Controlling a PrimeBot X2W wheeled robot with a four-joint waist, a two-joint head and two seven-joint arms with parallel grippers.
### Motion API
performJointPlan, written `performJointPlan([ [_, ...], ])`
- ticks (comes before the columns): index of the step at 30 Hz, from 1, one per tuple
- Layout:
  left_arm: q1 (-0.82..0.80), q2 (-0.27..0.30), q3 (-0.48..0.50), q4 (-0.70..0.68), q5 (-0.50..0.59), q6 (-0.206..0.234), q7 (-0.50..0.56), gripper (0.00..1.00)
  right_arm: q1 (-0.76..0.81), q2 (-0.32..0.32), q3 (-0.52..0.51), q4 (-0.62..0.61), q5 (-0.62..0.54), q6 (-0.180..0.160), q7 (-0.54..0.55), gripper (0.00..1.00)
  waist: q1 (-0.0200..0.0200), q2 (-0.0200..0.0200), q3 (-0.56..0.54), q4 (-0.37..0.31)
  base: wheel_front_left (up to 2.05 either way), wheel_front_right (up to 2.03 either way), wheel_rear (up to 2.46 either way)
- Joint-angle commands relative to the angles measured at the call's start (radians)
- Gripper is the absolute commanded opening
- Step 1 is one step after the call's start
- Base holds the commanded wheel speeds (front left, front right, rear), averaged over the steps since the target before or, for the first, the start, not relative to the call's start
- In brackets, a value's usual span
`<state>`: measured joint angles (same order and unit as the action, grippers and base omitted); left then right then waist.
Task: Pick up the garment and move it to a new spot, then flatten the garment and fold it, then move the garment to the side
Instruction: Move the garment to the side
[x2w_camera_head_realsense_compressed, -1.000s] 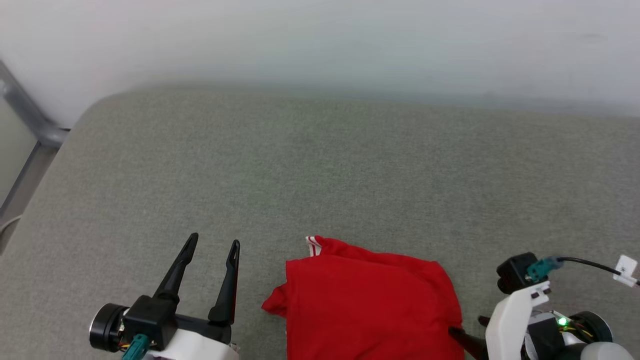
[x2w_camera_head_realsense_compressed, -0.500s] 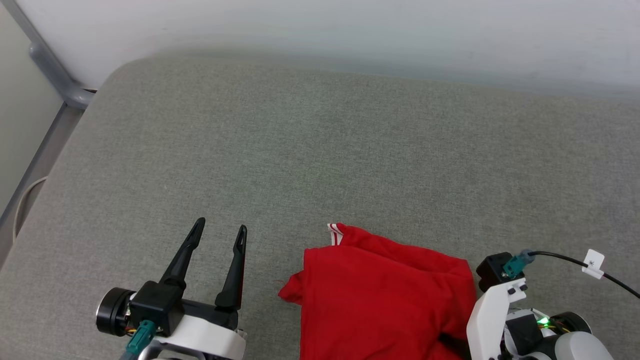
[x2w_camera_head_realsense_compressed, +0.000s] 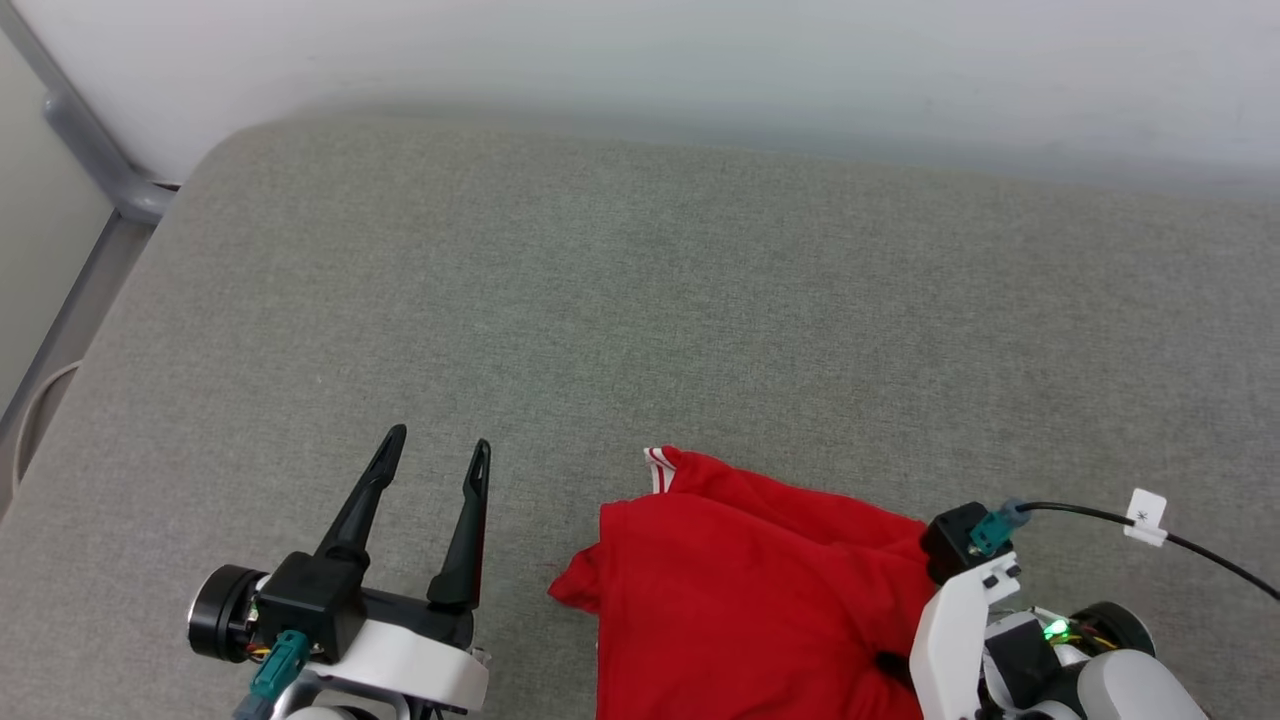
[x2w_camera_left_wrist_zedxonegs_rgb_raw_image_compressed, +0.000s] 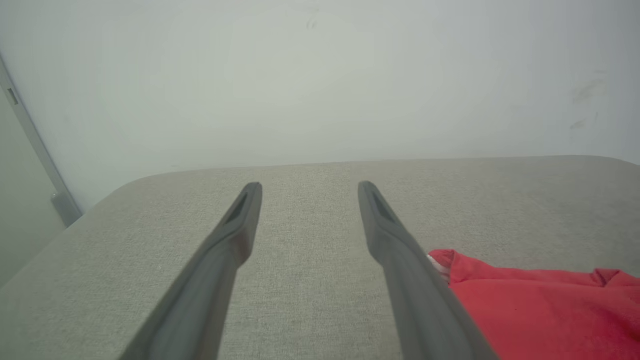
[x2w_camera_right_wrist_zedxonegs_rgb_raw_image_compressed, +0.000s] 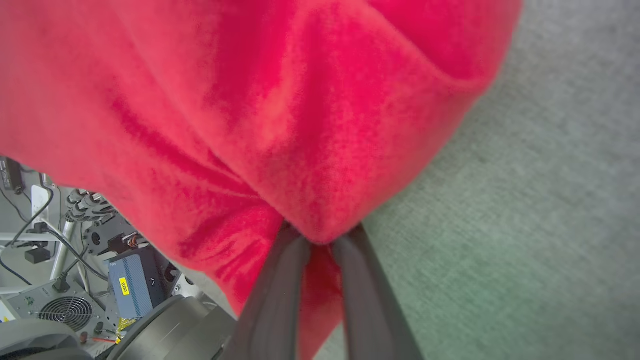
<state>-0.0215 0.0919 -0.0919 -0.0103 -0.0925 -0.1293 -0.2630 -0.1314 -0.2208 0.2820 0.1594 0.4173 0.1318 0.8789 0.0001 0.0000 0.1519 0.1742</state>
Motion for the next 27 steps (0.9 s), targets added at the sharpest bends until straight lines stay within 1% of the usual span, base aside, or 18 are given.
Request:
performJointPlan([
  [1, 0.006, 0.001, 0.002, -0.001, 0.003, -0.002, -0.002, 1.0, -0.015, -0.033, 0.009, 0.004, -0.01, -0.002, -0.014, 0.0, -0.0001, 0.0, -0.012, -0.014, 0.0, 0.0, 0.0],
  [4, 0.011, 0.0, 0.0, -0.007, 0.003, -0.002, -0.002, 1.0, -0.041, -0.084, 0.027, -0.032, -0.026, -0.002, -0.038, 0.0, -0.0001, 0.0, -0.021, -0.038, 0.0, 0.0, 0.0],
  [7, 0.014, 0.004, -0.007, -0.014, -0.001, -0.002, -0.002, 1.0, -0.061, -0.149, 0.069, -0.076, -0.041, -0.002, -0.051, 0.0, -0.0001, 0.0, -0.023, -0.07, 0.0, 0.0, 0.0],
  [14, 0.005, 0.007, -0.043, -0.022, 0.007, -0.002, -0.002, 1.0, -0.126, -0.346, 0.155, -0.158, -0.02, -0.002, -0.04, 0.0, -0.0001, 0.0, -0.005, -0.17, 0.0, 0.0, 0.0],
  [16, -0.01, 0.008, -0.059, -0.025, 0.01, -0.002, -0.002, 1.0, -0.152, -0.414, 0.183, -0.177, -0.013, -0.002, -0.036, 0.0, -0.0001, 0.0, 0.013, -0.198, 0.0, 0.0, 0.0],
  [17, -0.017, 0.009, -0.067, -0.028, 0.009, -0.002, -0.002, 1.0, -0.169, -0.46, 0.212, -0.188, -0.019, -0.002, -0.038, 0.0, -0.0001, 0.0, 0.023, -0.213, 0.0, 0.0, 0.0],
  [19, -0.029, 0.012, -0.092, -0.024, 0.007, -0.002, -0.002, 1.0, -0.2, -0.552, 0.253, -0.186, -0.03, -0.002, -0.053, 0.0, -0.0001, 0.0, 0.04, -0.237, 0.0, 0.0, 0.0],
  [20, -0.029, 0.012, -0.092, -0.024, 0.007, -0.002, -0.002, 1.0, -0.2, -0.552, 0.253, -0.186, -0.03, -0.002, -0.053, 0.0, -0.0001, 0.0, 0.04, -0.237, 0.0, 0.0, 0.0],
  [24, -0.059, 0.016, -0.13, -0.019, 0.008, -0.002, -0.002, 1.0, -0.253, -0.673, 0.296, -0.138, -0.018, -0.002, -0.101, 0.0, -0.0001, 0.0, 0.079, -0.283, 0.0, 0.0, 0.0],
  [27, -0.086, 0.023, -0.159, -0.025, 0.01, -0.002, -0.002, 1.0, -0.292, -0.733, 0.299, -0.077, -0.017, -0.002, -0.157, 0.0, -0.0001, 0.0, 0.122, -0.31, 0.0, 0.0, 0.0],
])
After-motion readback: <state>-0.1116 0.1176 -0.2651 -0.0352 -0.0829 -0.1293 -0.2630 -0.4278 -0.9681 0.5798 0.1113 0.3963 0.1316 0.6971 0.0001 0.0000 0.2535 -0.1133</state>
